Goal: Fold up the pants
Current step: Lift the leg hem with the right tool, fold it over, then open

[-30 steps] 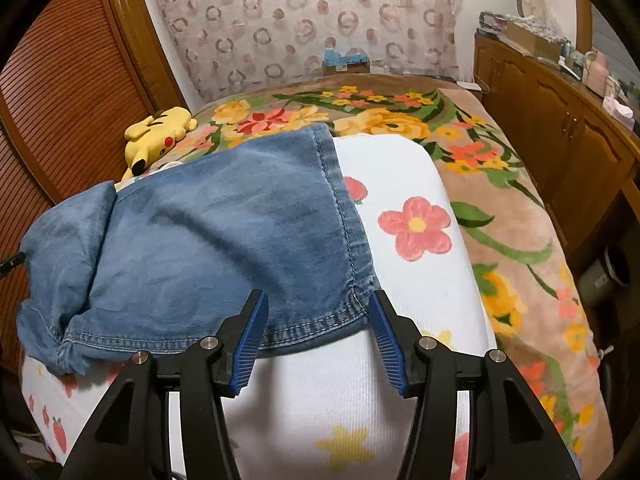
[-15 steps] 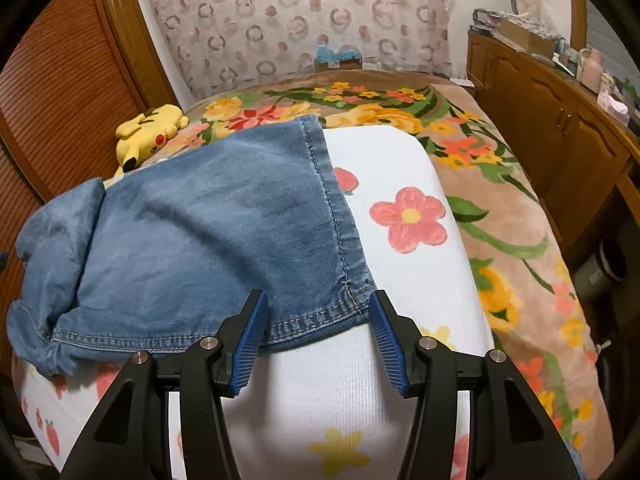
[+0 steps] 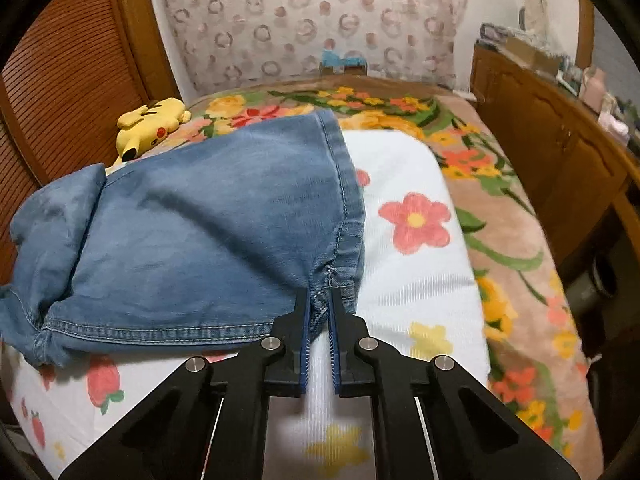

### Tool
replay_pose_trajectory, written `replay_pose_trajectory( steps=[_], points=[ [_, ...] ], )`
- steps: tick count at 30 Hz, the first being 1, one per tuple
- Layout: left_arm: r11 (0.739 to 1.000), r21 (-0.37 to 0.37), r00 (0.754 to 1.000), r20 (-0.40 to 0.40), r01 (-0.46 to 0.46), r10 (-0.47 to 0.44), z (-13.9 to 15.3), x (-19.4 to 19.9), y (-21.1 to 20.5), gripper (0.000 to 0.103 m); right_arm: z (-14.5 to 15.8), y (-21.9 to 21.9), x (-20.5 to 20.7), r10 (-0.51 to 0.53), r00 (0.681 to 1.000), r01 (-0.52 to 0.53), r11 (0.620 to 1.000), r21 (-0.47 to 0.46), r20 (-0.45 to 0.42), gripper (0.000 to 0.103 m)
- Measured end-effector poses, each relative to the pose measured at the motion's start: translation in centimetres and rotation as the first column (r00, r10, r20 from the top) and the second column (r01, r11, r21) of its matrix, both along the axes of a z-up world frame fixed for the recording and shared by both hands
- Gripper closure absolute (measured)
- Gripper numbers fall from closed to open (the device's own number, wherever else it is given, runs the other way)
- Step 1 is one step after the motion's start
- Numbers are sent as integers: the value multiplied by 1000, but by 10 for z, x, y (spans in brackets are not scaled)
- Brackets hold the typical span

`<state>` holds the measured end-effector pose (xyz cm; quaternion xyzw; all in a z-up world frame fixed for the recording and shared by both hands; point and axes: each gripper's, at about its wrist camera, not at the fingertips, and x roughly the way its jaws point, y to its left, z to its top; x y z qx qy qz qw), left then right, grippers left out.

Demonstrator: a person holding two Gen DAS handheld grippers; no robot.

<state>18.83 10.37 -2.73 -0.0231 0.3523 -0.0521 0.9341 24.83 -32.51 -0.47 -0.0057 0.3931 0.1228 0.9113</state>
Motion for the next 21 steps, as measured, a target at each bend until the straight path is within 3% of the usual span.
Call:
replay_pose_trajectory(
  steps=[4,9,15,21],
  points=[
    [1000,5,1000,8,-9,9,1,-7,3,38,23,7,-10,41,997,-42,999,14,61,97],
    [1000,-1,1000,14,-26,26,2,-15,9,38,75,44,-29,157,971,-161,987,10,181,97],
    [999,1,999,26,-47,47,4,-28,15,38,124,101,-58,329,900,-339,941,-16,286,98],
    [997,-3,996,39,-77,77,7,-39,23,38,141,153,-82,484,818,-500,866,-32,311,98]
  ],
)
